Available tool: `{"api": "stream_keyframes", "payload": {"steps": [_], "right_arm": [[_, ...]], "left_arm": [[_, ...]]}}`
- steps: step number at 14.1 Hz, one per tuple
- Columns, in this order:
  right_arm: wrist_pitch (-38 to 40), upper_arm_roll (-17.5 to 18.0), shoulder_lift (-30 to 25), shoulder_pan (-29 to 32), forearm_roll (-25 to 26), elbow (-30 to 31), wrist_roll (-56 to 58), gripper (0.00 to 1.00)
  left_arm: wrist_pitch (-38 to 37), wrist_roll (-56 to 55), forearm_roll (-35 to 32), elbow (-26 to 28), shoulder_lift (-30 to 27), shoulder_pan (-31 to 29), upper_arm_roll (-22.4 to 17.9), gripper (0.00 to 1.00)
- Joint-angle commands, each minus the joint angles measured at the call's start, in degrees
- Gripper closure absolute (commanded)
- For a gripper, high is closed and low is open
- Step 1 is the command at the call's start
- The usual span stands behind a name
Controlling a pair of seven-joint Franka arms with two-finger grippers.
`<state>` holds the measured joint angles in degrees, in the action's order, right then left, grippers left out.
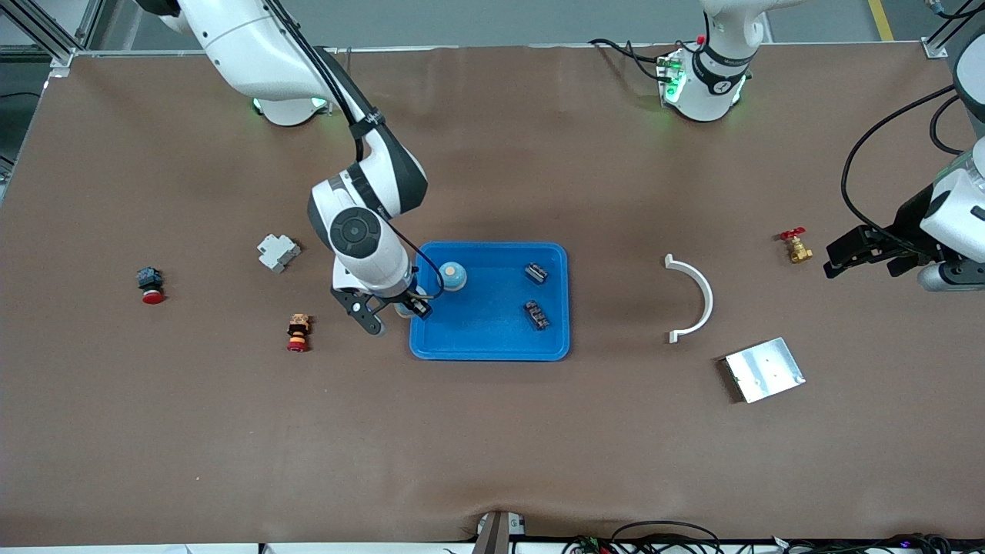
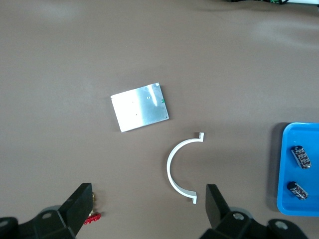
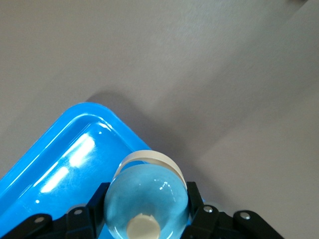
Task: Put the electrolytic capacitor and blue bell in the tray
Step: 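Carry the second light-blue bell over the tray with the right gripper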
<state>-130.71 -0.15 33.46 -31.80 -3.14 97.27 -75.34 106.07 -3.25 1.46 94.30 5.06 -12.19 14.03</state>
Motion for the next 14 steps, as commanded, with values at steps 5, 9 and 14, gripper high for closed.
{"api": "stream_keyframes", "payload": {"steps": [5,9,14], "right_arm": [[0.37,-0.64,6.79,-2.13,-0.02,-7.26,-4.38,1.0],[0.37,-0.64,10.04,-2.74,0.07,-11.03,-7.45,1.0],[0.19,-0.64,12.42,-3.71,0.15,-13.16,-9.38,1.0]], "left_arm": [[-1.22,0.18,0.3,-1.31,0.47,-0.12,-0.05,0.0],[-1.31,0.09,0.3,-0.96,0.74,-0.2,-0.05,0.0],[-1.75,0.09,0.3,-0.87,0.83,-0.2,-0.05,0.0]]}}
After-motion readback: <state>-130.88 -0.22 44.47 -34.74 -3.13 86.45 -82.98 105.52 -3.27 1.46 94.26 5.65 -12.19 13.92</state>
